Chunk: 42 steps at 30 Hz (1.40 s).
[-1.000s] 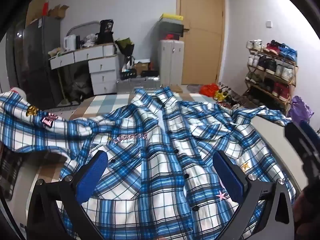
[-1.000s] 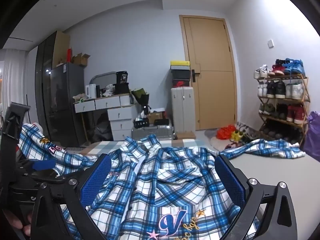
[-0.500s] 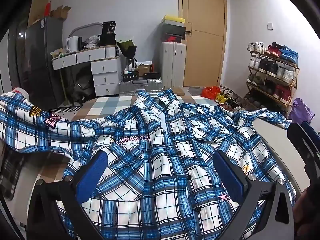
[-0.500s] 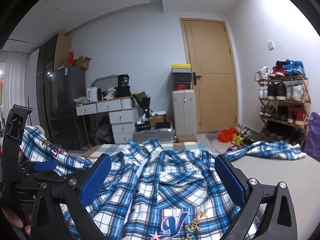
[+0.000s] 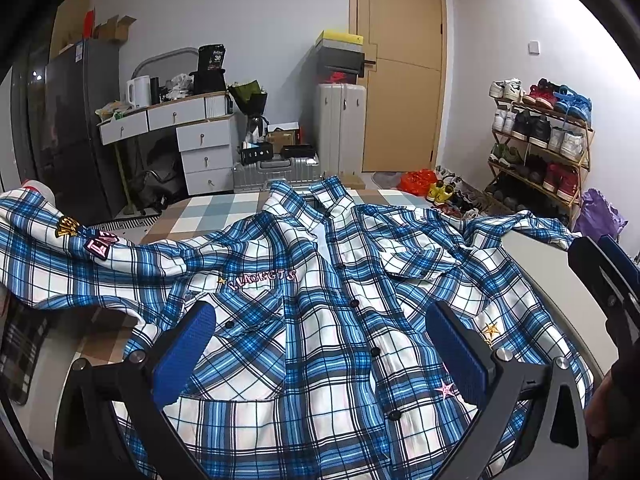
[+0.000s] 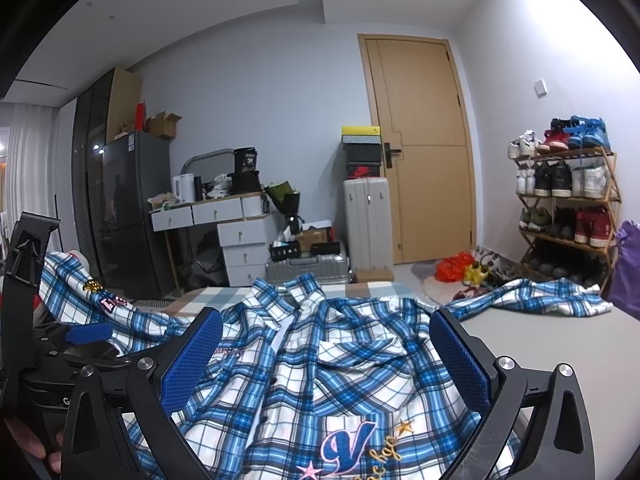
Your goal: Fold large clothes
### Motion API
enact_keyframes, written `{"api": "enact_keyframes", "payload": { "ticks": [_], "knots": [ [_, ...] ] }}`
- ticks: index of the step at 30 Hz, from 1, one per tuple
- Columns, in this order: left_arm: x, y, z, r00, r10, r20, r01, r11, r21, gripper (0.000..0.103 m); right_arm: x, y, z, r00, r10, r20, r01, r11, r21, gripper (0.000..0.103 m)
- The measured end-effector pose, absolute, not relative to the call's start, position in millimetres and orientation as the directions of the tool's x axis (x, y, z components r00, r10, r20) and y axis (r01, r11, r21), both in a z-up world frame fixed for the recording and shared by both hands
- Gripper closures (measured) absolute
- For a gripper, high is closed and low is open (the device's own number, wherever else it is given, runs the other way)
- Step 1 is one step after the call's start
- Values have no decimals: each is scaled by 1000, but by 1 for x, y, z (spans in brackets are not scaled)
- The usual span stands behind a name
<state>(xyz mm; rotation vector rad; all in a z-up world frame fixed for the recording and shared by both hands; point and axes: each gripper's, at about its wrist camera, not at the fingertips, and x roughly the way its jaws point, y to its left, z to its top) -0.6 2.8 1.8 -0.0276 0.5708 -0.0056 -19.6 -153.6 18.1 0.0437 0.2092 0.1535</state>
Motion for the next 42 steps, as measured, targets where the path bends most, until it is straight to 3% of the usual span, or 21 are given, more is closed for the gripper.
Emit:
{"api": "enact_keyframes", "payload": {
  "ticks": [17, 42],
  "knots": [
    [-1, 6, 0, 840, -13, -542, -4, 1000, -31, 1, -5, -193, 9, 953, 126, -276, -64, 972, 225, 0],
    [-3, 8, -2, 837, -15, -546, -5, 999, -36, 1, -9, -174, 11, 957, 133, -259, -107, 988, 111, 0]
  ]
}}
